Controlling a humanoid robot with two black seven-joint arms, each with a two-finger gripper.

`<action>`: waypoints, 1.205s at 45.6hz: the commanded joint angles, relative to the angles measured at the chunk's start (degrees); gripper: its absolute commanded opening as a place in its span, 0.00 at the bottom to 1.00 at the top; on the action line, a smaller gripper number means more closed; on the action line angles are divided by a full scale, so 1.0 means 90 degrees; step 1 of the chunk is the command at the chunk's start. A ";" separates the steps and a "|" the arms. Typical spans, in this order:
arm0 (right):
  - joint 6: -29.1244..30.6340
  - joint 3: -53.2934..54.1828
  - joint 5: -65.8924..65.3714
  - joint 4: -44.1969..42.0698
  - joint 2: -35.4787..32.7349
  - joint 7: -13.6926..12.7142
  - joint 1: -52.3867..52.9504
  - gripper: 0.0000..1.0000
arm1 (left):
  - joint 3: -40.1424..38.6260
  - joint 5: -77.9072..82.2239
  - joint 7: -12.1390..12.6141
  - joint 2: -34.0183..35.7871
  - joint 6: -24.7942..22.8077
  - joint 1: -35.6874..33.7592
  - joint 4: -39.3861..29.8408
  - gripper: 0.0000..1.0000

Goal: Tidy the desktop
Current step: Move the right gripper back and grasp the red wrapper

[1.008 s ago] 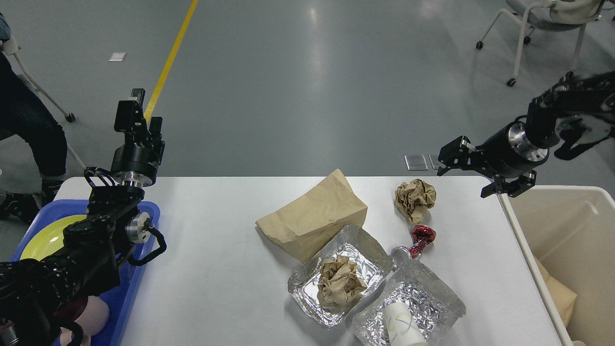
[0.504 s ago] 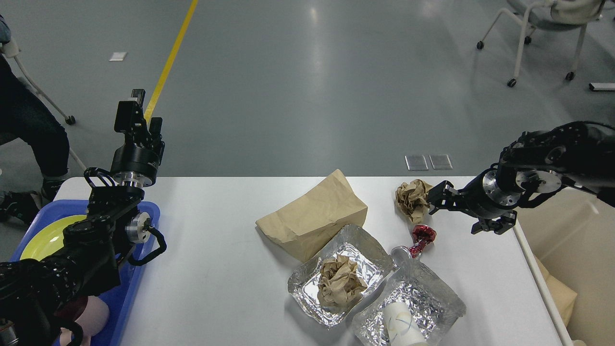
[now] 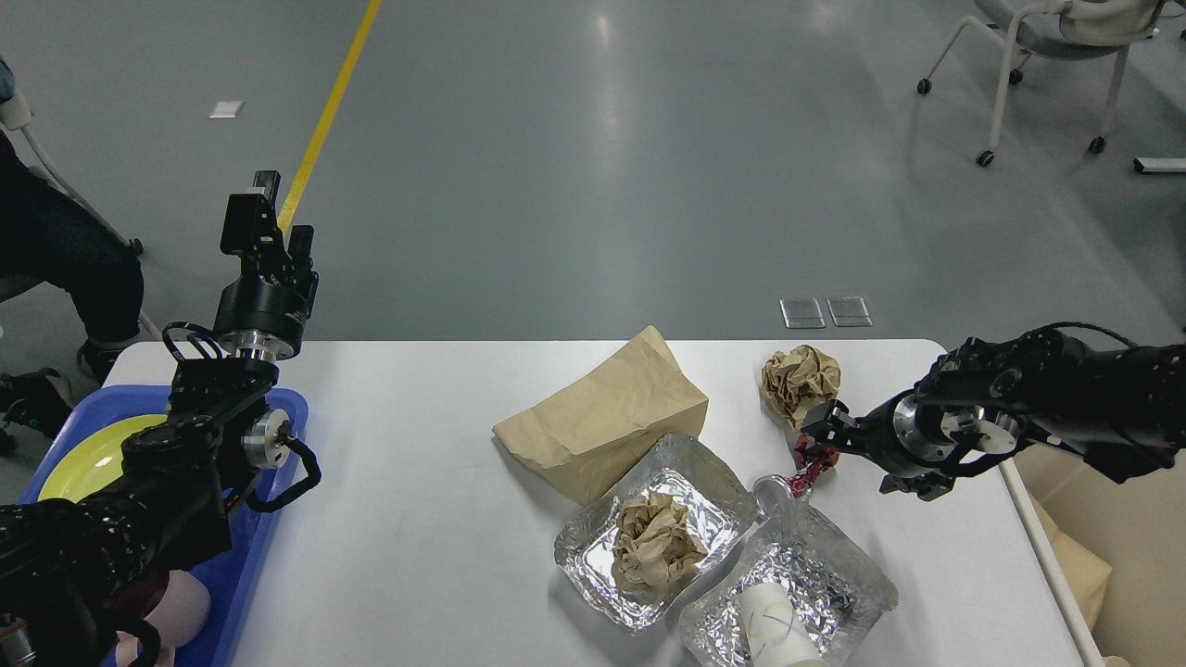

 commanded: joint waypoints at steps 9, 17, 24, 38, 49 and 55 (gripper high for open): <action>-0.0405 0.0202 -0.0001 -0.0904 0.0523 0.0001 -0.0710 0.99 | 0.0000 0.0000 0.0000 0.0000 0.0000 0.0000 -0.0004 0.97; -0.0415 0.0202 -0.0011 -0.0933 0.0563 0.0010 -0.0818 0.98 | 0.0000 0.0000 0.0000 0.0000 0.0000 0.0000 -0.0004 0.97; -0.0542 0.0202 -0.0011 -0.1041 0.0670 0.0010 -0.0945 0.90 | 0.0000 0.0000 0.0000 0.0000 0.0000 0.0000 0.0005 0.97; -0.0806 0.0280 -0.0011 -0.1402 0.0943 0.0010 -0.1218 0.82 | 0.0000 0.0000 0.0000 0.0000 0.0000 0.0000 -0.0004 0.97; -0.0806 0.0202 -0.0050 -0.1568 0.1041 -0.0009 -0.1326 0.57 | 0.0000 0.0000 0.0000 0.0000 0.0000 0.0000 0.0005 0.97; -0.0806 0.0182 -0.0060 -0.1559 0.1041 -0.0009 -0.1326 0.36 | 0.0000 0.0000 0.0000 0.0000 0.0000 0.0000 0.0005 0.97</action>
